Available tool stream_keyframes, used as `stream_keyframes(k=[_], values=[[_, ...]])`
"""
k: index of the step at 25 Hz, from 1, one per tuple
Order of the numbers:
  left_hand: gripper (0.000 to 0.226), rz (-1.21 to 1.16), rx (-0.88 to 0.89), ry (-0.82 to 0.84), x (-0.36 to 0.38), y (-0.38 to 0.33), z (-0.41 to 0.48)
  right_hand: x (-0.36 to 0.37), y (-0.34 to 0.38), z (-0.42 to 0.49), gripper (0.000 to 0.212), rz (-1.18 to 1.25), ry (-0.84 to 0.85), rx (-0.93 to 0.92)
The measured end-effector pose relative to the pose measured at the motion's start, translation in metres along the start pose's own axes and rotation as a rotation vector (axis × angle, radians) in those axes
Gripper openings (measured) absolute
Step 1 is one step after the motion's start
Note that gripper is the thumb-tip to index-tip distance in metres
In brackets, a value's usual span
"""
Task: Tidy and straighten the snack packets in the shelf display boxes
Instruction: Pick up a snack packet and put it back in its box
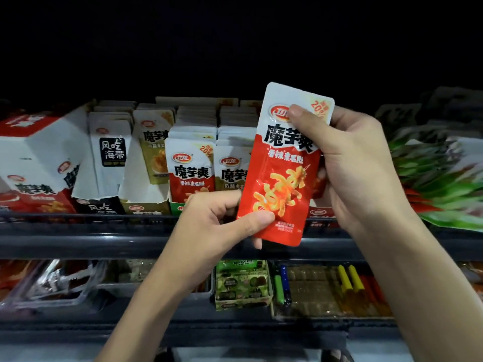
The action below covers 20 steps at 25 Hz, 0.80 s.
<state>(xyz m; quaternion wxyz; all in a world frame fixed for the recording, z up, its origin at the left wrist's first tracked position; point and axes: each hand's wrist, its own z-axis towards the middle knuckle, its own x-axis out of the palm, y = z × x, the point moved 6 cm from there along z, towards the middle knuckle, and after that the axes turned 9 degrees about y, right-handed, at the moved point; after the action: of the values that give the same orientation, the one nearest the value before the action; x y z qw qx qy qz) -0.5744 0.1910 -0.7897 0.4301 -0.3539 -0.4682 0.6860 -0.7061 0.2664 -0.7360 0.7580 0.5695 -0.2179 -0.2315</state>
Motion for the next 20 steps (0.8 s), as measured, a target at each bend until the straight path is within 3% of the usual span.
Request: stream_keyframes(k=[10,15,17,20], values=[[0.014,0.051,-0.056,-0.046,0.013,0.011,0.011,-0.023,0.002,-0.001,0.015,-0.064,-0.018,-0.015],[0.027,0.442,-0.031,-0.186,0.011,0.023,0.018,-0.030,0.004,-0.002,0.009,-0.148,0.015,-0.031],[0.022,0.597,0.041,-0.230,0.012,0.024,0.022,-0.048,0.012,0.000,0.015,-0.174,-0.111,-0.134],[0.008,0.951,0.205,-0.249,0.028,0.019,0.028,-0.086,0.028,-0.001,0.038,-0.210,-0.362,-0.435]])
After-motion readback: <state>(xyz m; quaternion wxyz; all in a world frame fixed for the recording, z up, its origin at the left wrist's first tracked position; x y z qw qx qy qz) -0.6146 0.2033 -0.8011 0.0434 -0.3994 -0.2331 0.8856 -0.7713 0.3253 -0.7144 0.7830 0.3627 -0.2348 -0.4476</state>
